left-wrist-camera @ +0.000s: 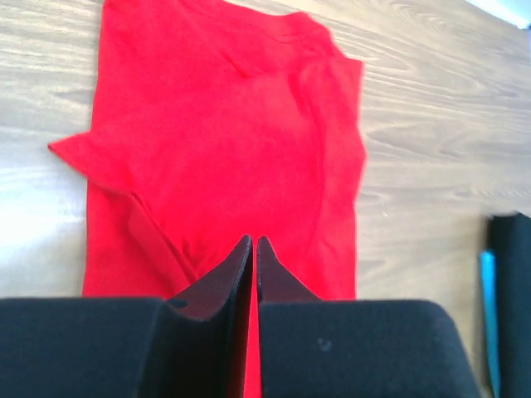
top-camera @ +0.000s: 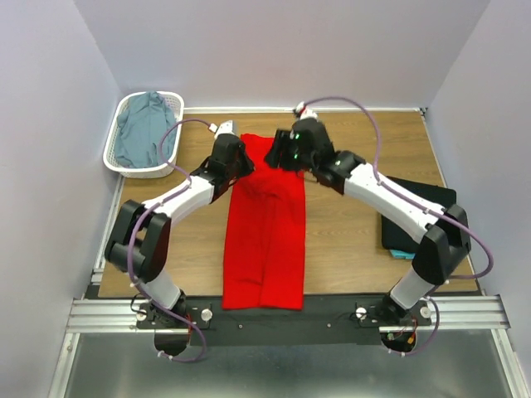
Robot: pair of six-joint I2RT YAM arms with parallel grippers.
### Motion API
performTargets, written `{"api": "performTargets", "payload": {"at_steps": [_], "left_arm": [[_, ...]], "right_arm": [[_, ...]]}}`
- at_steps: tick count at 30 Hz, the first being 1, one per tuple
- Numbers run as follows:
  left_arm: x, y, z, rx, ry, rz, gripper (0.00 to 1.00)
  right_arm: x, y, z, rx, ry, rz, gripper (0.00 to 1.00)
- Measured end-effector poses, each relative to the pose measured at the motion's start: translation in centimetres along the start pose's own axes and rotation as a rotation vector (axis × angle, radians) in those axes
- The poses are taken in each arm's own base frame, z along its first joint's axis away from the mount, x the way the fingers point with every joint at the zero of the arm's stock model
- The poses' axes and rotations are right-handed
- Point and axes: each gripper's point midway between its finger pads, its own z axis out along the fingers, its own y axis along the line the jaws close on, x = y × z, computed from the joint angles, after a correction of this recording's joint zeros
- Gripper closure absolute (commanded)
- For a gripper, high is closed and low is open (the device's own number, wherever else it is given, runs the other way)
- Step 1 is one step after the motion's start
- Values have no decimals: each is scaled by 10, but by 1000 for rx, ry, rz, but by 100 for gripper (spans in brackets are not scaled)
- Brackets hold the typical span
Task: Fold and stack the t-shirts
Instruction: Fold the tshirt
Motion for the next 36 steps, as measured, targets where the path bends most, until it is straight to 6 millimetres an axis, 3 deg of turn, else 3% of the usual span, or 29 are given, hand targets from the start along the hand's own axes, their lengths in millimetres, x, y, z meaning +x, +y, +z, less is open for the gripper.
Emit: {"api": "performTargets", "payload": {"at_steps": [2, 7, 9, 17, 21, 26, 30, 33, 34, 36], "left_arm": [[4, 4, 13, -23, 18, 6, 88], [15, 11, 48, -66, 77, 40, 94], [15, 8, 62, -58, 91, 59, 94], [37, 2, 95, -39, 152, 117, 95], [50, -2, 109, -30, 177, 134, 95], [69, 3, 125, -44, 221, 141, 98], [72, 2, 138, -50, 237, 136, 98], [69, -3, 151, -52, 237, 124, 98], [67, -4, 152, -50, 233, 119, 98], [65, -8, 161, -48, 229, 105, 98]], "right_arm": [[34, 4, -14, 8, 47, -14, 41], [167, 8, -39, 45, 287, -112, 43], [208, 7, -53, 70, 361, -154, 47], [294, 40, -92, 67, 459, -249, 51], [329, 33, -99, 119, 506, -282, 50], [316, 4, -98, 213, 458, -259, 51], [263, -25, -85, 291, 360, -160, 50], [212, -59, -72, 369, 275, -78, 50], [208, -63, -71, 378, 268, -76, 51], [180, -91, -62, 437, 234, -45, 51]]}}
